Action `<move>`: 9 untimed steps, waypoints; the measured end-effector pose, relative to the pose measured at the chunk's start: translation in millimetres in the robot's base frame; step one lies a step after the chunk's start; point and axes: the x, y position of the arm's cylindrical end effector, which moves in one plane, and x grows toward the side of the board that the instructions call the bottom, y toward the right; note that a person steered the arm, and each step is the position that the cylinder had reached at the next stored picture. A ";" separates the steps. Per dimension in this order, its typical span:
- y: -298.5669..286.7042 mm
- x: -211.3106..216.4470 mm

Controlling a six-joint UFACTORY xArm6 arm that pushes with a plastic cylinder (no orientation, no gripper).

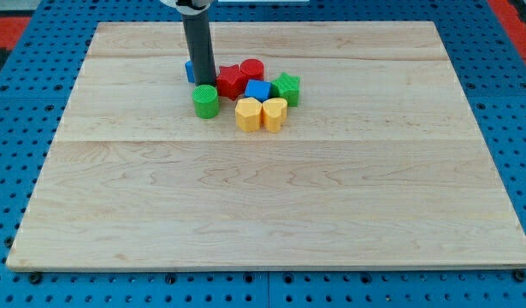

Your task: Move the blue triangle down a bit

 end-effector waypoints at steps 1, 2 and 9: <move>-62.8 -11.5; -66.9 -48.5; -73.7 -20.2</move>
